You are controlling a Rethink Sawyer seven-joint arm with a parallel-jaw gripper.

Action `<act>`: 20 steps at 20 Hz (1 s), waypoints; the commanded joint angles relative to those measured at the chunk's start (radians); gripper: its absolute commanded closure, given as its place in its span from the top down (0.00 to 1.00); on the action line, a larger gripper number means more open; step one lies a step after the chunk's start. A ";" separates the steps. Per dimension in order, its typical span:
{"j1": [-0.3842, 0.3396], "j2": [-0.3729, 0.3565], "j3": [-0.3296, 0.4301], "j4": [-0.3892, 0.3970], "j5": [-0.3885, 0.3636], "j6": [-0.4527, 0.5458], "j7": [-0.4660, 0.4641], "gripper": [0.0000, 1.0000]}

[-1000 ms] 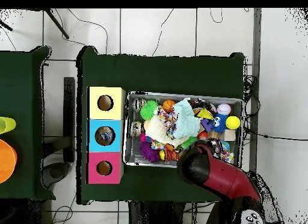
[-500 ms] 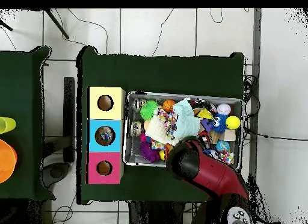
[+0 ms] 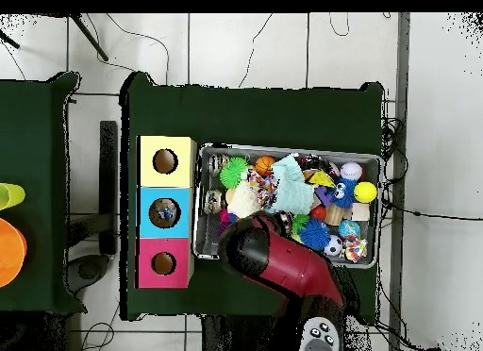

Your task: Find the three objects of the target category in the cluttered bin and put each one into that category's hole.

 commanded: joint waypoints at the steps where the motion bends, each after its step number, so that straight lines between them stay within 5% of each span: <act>1: 0.050 0.031 0.020 0.019 0.088 0.175 0.354 0.00; 12: 0.094 0.007 0.036 0.029 0.116 0.219 0.446 0.00; 20: 0.174 0.003 0.005 -0.032 0.146 0.339 0.567 0.00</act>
